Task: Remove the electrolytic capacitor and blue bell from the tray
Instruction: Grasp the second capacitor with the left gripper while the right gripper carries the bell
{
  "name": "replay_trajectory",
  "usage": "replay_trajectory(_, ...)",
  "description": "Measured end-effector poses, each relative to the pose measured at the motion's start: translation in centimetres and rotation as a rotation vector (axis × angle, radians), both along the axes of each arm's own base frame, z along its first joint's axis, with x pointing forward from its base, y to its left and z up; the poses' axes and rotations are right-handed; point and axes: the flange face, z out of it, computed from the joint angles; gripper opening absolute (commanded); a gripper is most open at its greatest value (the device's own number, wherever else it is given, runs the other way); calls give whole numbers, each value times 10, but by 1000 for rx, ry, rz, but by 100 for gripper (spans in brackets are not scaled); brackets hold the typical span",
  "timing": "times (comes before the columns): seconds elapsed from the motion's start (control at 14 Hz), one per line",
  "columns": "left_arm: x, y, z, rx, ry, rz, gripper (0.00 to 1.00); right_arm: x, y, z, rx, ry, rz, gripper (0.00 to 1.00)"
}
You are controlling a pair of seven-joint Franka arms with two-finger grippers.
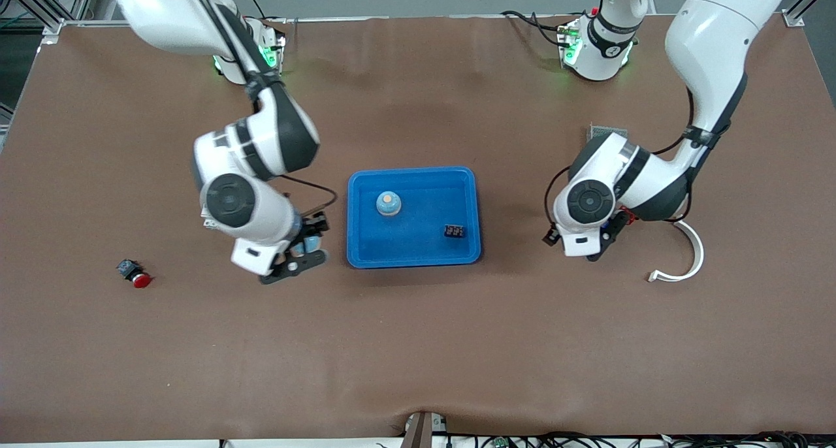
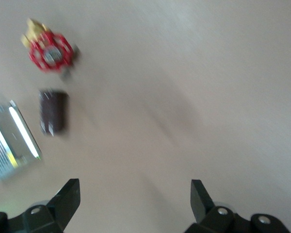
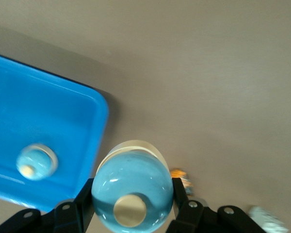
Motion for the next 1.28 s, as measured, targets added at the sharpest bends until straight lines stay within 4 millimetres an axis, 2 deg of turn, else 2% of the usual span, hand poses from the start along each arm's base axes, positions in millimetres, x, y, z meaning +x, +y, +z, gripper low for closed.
replay_trajectory(0.36,-2,-94,5,-35,-55,147,100,24,-120,22,48,33,172,43)
replay_trajectory(0.57,-7,-135,1,-59,-82,228,100,32,-191,29,82,31,263,43)
replay_trajectory(0.71,-13,-163,-4,-81,-97,278,100,34,-229,28,99,28,303,43)
replay_trajectory(0.85,-22,-186,-12,-100,-107,323,100,34,-256,26,108,29,335,43)
replay_trajectory(1.0,-28,-200,-20,-116,-119,374,100,33,-276,25,107,29,362,43)
replay_trajectory(1.28,-32,-204,-43,-73,-139,435,98,32,-309,19,112,12,410,43)
